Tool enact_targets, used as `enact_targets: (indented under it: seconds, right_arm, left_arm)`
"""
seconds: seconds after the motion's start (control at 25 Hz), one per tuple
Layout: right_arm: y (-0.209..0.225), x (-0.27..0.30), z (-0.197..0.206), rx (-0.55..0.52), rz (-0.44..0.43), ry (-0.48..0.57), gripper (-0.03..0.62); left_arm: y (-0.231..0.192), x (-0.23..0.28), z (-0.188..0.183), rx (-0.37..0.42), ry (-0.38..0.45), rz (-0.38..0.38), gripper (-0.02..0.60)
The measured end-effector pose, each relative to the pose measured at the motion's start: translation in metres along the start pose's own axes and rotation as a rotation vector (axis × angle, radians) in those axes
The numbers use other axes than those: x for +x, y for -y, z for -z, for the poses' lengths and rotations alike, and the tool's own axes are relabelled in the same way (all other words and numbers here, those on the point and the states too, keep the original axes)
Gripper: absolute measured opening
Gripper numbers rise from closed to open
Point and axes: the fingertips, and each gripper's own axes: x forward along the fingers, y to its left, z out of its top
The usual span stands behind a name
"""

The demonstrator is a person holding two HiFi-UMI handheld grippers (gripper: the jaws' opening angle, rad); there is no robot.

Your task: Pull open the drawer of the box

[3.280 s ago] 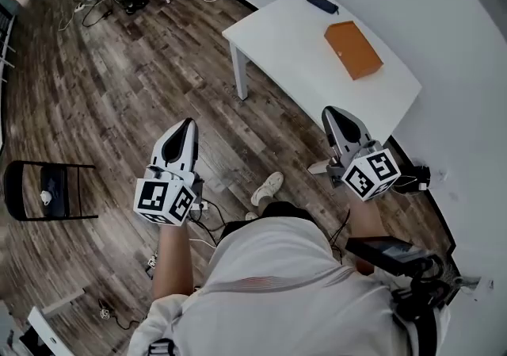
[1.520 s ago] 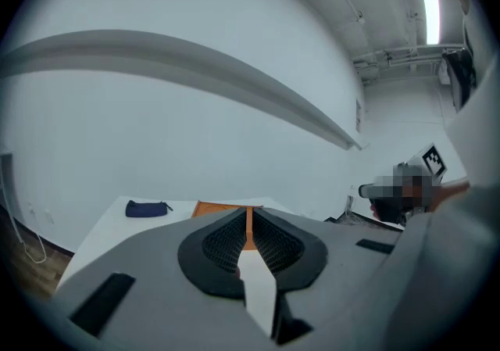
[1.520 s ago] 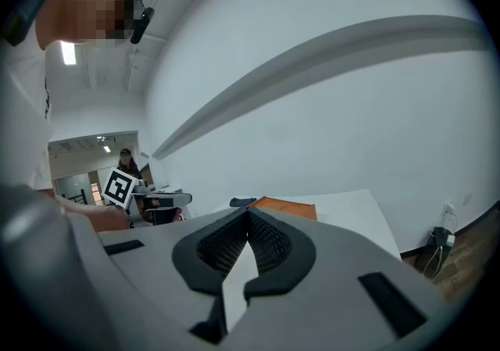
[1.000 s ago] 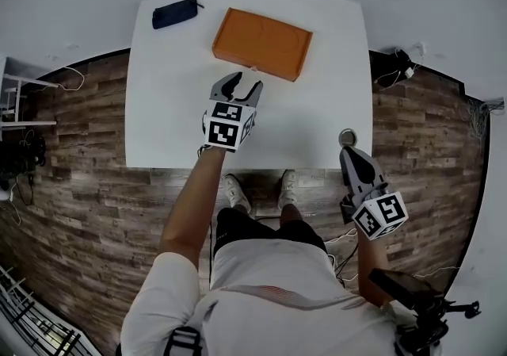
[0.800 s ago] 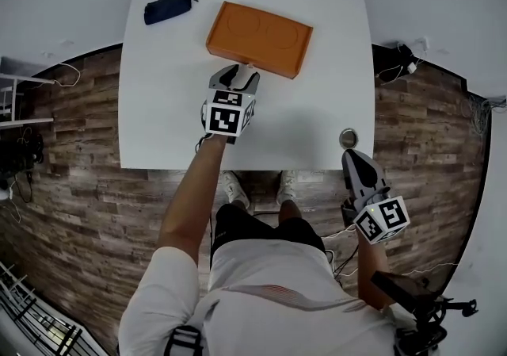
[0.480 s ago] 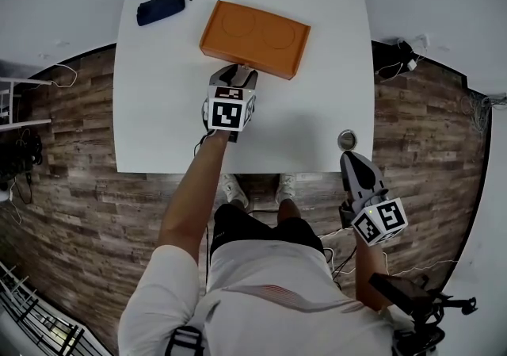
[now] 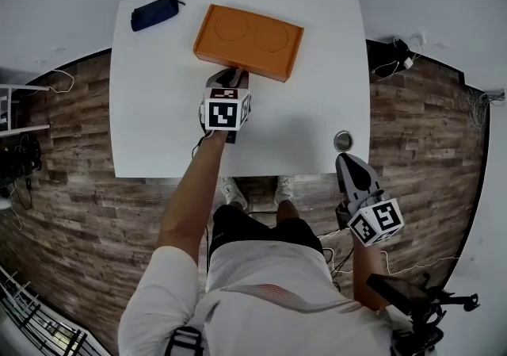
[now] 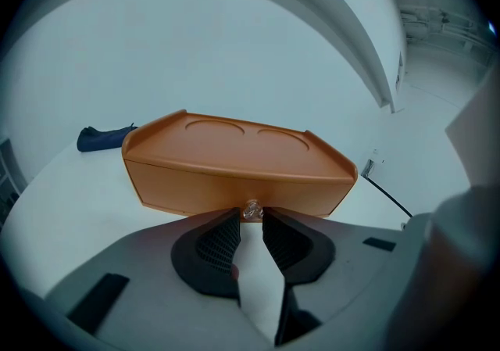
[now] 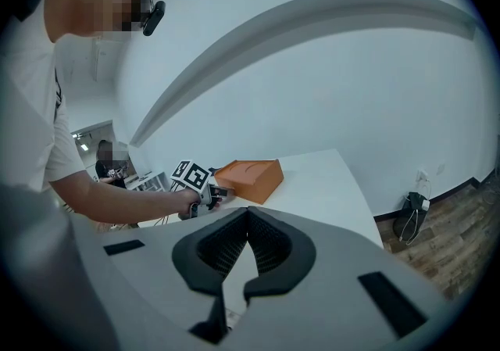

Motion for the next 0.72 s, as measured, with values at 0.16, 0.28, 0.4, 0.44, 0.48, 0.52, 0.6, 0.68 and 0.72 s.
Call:
enact_targets:
  seconds: [0.16,0.28,0.4,0.44,0.48,0.52,0.6,0.68,0.72]
  right_arm:
    - [0.0,-0.001,0.0,0.002,0.004,-0.005,0.002]
    - [0.001,-0.001,0.0,0.004,0.004,-0.001,0.002]
    - [0.001,-0.002,0.001,0.006,0.007,-0.003,0.002]
    - [0.001,-0.002,0.001,0.006,0.008,-0.004,0.002]
    - [0.0,-0.002,0.001,0.007,0.007,-0.004,0.002]
    - [0.0,-0.002,0.002,0.007,0.006,-0.003,0.002]
    - [-0.002,-0.002,0.002,0.008,0.001,-0.001,0.002]
    - [-0.004,-0.002,0.002,0.007,-0.004,0.001,0.002]
    - [-0.005,-0.001,0.002,0.006,-0.007,0.001,0.002]
  left_arm:
    - [0.002,0.0,-0.001,-0.001,0.005,0.005,0.083]
    - [0.002,0.0,-0.001,0.001,0.013,0.002,0.08]
    - [0.003,0.0,0.001,0.01,0.012,0.0,0.08]
    - [0.003,-0.001,0.001,0.009,0.012,0.0,0.08]
    - [0.003,-0.002,0.003,0.006,0.012,0.0,0.078]
    - [0.004,-0.004,0.004,0.001,0.012,-0.001,0.078]
    - [0.004,-0.01,0.008,-0.006,0.008,-0.002,0.078]
    - [0.005,-0.016,0.014,-0.01,0.003,-0.002,0.08]
    - [0.006,-0.02,0.017,-0.013,0.001,-0.003,0.078]
